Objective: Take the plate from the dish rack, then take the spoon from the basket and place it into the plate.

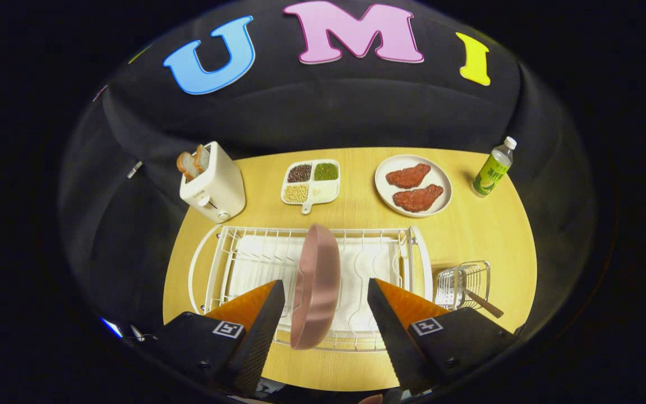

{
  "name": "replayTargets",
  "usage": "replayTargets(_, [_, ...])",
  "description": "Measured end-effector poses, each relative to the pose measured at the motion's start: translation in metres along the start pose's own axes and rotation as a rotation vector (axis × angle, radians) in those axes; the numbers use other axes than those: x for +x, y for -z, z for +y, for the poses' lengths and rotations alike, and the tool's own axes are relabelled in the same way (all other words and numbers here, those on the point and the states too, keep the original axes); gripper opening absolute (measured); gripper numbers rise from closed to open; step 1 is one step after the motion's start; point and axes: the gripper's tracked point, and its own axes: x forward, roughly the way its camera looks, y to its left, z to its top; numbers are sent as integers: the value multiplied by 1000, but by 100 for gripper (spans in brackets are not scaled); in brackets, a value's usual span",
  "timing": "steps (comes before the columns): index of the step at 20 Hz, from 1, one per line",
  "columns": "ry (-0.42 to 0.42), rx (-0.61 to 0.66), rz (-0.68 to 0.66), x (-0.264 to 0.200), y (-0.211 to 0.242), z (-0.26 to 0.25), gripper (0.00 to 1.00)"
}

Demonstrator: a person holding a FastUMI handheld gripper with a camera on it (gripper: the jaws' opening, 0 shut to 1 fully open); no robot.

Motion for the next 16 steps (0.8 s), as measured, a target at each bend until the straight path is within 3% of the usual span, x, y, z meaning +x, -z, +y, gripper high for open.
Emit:
replayTargets(7, [15,69,140,47,29,11,71])
replayTargets(9, [55,65,158,55,35,4,61])
replayTargets(10, [81,67,168,57,38,0,51])
replayTargets(13, [145,66,179,56,40,-10,38])
replayTargets(16, [192,96,178,52,39,-21,32])
